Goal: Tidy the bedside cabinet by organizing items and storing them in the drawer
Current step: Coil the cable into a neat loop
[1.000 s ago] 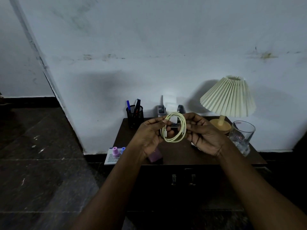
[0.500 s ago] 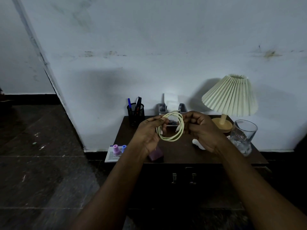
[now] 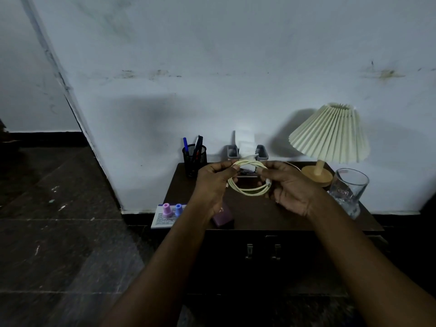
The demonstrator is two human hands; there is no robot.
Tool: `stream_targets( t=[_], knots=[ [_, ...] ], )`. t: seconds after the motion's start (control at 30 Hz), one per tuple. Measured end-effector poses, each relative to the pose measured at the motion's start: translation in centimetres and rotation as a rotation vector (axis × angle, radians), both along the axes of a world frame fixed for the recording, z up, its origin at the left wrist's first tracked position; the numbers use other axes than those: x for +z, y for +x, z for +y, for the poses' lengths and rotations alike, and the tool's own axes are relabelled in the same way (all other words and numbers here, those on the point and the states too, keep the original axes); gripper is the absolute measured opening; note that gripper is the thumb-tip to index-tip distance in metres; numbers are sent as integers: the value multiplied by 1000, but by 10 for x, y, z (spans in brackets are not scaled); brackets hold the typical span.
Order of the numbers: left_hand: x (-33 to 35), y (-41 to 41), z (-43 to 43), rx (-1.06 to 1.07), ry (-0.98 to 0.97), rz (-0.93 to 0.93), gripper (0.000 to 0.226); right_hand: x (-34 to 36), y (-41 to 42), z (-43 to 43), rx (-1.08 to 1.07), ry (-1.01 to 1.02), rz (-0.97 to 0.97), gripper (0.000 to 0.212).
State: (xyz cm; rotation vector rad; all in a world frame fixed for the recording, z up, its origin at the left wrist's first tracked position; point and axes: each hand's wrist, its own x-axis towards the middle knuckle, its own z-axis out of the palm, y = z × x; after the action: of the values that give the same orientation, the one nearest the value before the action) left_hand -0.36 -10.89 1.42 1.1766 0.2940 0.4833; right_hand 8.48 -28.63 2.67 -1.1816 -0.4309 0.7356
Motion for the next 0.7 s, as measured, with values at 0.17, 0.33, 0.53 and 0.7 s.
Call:
stream_targets(
  t=[0.17,0.33,0.53,0.7],
  knots=[
    [-1,-2,8,-176,124,64,21,0,16,-22,-243,-403,-627,21],
    [-14,4,1,-34,474,143,24,-11,19,-27,-81,-762,-875,9],
    [-32,27,-3,18,1190,304,12,-40,9,-8,-87,-965,-845,8],
    [-50,38,-11,-160,1513,498,12,-53,11,3,-46,-1200,-973,9]
  ],
)
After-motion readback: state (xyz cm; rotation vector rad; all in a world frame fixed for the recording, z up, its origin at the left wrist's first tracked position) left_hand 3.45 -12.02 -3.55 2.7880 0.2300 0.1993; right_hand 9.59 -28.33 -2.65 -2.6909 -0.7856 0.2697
